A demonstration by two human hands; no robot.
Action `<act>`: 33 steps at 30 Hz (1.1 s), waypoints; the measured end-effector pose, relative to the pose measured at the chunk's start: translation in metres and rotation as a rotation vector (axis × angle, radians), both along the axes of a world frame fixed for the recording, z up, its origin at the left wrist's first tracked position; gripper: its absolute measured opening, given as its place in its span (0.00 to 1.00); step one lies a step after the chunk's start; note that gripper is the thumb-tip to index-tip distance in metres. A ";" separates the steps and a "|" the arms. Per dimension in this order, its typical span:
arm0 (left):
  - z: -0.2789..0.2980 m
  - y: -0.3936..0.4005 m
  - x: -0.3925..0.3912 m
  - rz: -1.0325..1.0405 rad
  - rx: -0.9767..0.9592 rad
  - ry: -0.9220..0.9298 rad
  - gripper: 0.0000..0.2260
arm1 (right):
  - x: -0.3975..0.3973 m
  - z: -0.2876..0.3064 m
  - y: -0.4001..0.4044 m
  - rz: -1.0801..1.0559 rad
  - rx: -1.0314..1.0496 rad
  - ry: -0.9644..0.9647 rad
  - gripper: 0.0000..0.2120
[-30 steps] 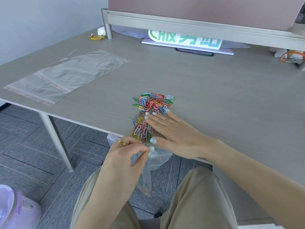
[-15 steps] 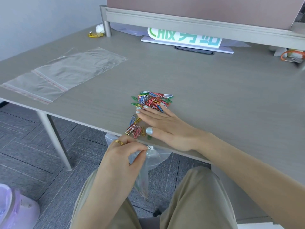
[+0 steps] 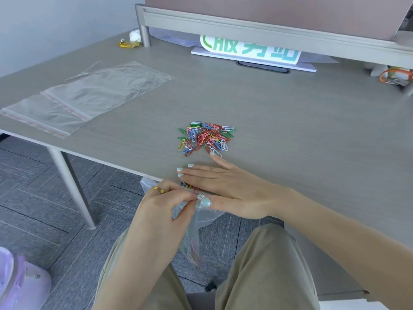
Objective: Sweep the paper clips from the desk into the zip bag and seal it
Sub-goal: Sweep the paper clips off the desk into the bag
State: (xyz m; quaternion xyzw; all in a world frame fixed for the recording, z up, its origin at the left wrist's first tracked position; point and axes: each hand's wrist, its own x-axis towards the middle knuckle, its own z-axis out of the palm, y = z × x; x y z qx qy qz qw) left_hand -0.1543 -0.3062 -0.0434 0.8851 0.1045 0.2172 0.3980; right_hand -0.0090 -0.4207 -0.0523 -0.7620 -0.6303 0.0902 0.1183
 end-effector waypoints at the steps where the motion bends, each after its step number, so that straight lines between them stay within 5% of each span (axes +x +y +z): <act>1: -0.001 0.000 0.000 0.003 0.003 0.001 0.07 | -0.001 0.002 -0.002 -0.015 -0.009 0.016 0.30; 7: 0.000 -0.001 -0.001 0.007 -0.009 -0.004 0.06 | 0.000 -0.015 -0.007 0.086 -0.048 -0.116 0.37; 12: 0.001 -0.003 -0.002 0.017 0.002 -0.011 0.07 | -0.013 0.014 -0.030 -0.107 0.023 0.163 0.37; 17: 0.001 -0.004 -0.004 0.014 0.013 0.001 0.07 | -0.017 0.013 -0.039 -0.130 -0.159 -0.083 0.39; 24: 0.001 -0.004 -0.004 0.011 0.009 0.002 0.07 | -0.024 0.017 -0.035 -0.073 -0.103 -0.057 0.33; 30: 0.000 -0.002 -0.004 0.006 0.014 0.023 0.06 | 0.063 0.015 -0.011 -0.550 0.067 0.090 0.30; 33: 0.000 -0.003 -0.004 0.013 0.000 0.026 0.06 | 0.086 0.016 -0.005 -0.625 0.019 0.153 0.27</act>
